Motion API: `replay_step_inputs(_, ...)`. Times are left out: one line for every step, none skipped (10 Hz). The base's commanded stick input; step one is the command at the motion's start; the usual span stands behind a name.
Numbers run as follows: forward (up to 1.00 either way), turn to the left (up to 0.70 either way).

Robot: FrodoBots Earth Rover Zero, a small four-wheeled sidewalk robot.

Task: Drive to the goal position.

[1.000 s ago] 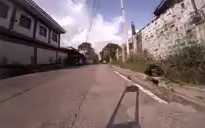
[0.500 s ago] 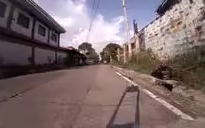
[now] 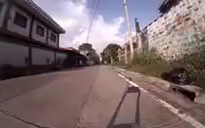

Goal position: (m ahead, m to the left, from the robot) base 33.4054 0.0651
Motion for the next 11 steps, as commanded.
replay_step_inputs(1.0, 0.0)
replay_step_inputs(1.0, 0.0)
replay_step_inputs(1.0, 0.0)
replay_step_inputs(1.0, 0.0)
replay_step_inputs(1.0, 0.0)
replay_step_inputs(1.0, 0.0)
replay_step_inputs(1.0, 0.0)
replay_step_inputs(1.0, 0.0)
replay_step_inputs(1.0, 0.0)
replay_step_inputs(1.0, 0.0)
replay_step_inputs(1.0, 0.0)
